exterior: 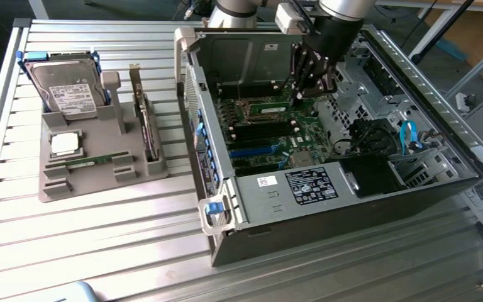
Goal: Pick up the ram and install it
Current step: 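Insert the ram into the slot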
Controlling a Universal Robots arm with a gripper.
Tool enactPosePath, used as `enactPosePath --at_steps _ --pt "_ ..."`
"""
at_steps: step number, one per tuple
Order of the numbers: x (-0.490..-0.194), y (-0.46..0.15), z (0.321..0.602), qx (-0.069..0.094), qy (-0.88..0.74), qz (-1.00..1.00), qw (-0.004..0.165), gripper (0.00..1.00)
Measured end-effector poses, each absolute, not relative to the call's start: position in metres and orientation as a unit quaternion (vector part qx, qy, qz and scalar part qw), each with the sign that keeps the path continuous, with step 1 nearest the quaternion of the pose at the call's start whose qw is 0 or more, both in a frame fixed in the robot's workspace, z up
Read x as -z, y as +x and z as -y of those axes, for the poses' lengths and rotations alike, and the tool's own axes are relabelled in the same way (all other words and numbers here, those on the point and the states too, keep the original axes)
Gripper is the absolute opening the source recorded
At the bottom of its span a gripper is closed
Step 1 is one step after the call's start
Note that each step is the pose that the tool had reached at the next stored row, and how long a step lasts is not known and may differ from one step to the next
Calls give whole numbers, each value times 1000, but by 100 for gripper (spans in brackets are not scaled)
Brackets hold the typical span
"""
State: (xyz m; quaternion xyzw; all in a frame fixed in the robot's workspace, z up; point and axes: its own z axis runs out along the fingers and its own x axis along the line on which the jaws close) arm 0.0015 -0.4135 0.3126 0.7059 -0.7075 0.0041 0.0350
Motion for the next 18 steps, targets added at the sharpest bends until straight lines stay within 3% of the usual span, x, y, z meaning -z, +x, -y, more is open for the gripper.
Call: enactPosePath --at_steps 18 --pt "-288 2 414 -5 706 707 36 12"
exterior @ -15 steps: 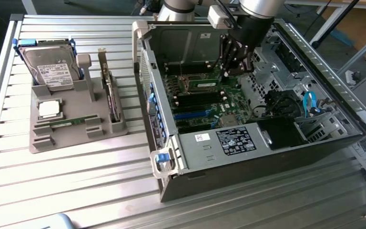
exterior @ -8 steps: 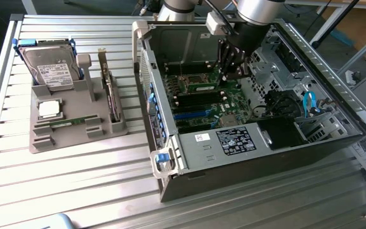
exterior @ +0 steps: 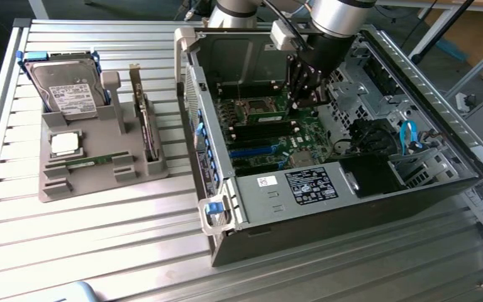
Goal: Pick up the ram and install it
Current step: 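Insert the ram into the slot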
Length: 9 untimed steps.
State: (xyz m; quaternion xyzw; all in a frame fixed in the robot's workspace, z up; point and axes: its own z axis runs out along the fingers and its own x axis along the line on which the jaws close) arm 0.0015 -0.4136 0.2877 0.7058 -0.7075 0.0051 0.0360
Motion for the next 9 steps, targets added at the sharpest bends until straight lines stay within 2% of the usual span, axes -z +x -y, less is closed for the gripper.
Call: enactPosePath --at_steps 9 --pt "-287 2 413 -5 704 709 36 12"
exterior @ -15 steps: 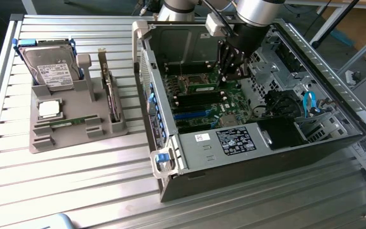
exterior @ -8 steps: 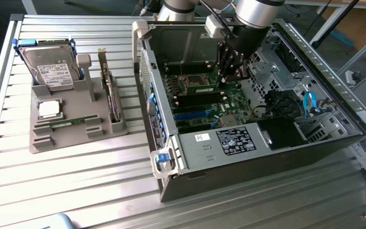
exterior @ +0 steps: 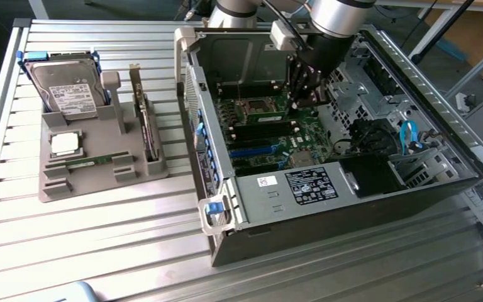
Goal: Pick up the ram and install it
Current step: 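Insert the ram into the slot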
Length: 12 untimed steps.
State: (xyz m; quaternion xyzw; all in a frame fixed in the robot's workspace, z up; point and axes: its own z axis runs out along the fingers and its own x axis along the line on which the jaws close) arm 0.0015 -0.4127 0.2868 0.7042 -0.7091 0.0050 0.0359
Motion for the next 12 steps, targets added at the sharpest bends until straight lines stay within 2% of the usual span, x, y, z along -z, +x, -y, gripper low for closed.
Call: enactPosePath --at_steps 12 --pt "-285 1 407 -5 697 716 36 12"
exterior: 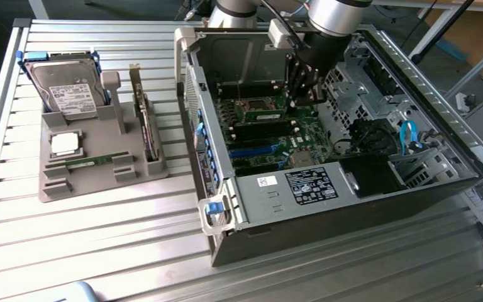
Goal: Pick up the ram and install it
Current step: 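Insert the ram into the slot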
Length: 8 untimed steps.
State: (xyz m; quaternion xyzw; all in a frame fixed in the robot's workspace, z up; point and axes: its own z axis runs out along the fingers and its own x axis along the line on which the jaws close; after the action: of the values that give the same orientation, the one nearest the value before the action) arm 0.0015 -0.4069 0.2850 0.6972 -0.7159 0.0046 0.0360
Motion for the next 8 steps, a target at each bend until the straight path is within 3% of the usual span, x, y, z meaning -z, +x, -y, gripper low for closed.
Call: enactPosePath --at_steps 8 --pt "-273 1 407 -5 697 716 36 12"
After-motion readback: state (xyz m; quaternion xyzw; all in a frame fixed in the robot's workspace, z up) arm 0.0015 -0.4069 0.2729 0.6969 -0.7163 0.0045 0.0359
